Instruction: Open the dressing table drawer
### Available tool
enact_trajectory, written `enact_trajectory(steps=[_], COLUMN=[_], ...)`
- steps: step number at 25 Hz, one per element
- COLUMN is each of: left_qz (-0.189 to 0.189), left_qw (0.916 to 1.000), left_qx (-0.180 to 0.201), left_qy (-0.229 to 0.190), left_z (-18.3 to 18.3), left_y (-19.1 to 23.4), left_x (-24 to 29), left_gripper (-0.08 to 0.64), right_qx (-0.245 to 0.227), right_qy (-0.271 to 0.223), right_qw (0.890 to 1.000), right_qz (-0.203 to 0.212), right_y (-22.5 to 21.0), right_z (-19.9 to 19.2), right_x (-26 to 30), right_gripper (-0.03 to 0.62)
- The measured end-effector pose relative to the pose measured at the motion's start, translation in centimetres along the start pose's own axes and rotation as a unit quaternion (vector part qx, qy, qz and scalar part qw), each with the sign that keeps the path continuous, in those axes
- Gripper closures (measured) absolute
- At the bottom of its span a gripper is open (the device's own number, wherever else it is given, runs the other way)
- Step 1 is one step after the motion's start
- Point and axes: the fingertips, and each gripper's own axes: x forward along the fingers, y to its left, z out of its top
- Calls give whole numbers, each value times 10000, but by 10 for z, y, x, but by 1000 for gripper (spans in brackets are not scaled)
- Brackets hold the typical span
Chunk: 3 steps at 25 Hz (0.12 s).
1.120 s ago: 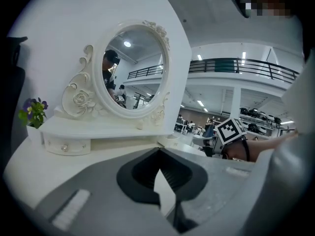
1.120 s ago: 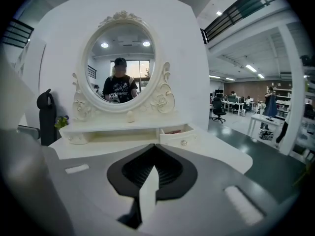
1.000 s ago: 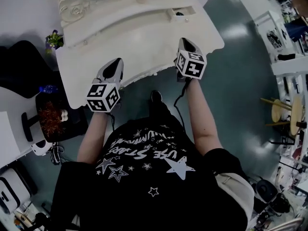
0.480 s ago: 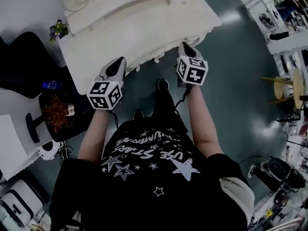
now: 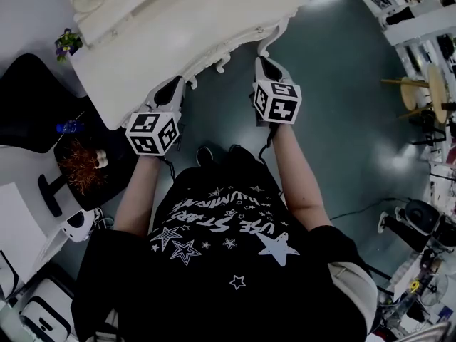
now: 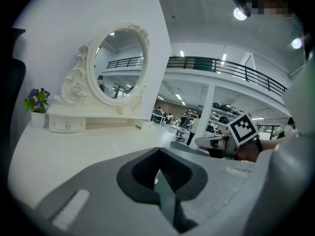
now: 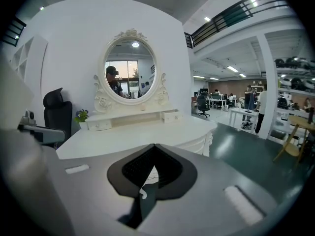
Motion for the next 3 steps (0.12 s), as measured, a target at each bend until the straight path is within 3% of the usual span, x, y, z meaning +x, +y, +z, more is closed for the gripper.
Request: enact_trajectory(steps=[3], left_qz=[-60], left_qw=[10000], left_qx=[42], left_qy=[25], left_z=[-3], left_y=[-10], left_x=[3], left_gripper=[558], right_qx=[24], right_qy=[-42], right_qw=[10000], right_qz=[25], right_y=[-2], right_z=[-1], right_x=[-8], right_gripper=[565])
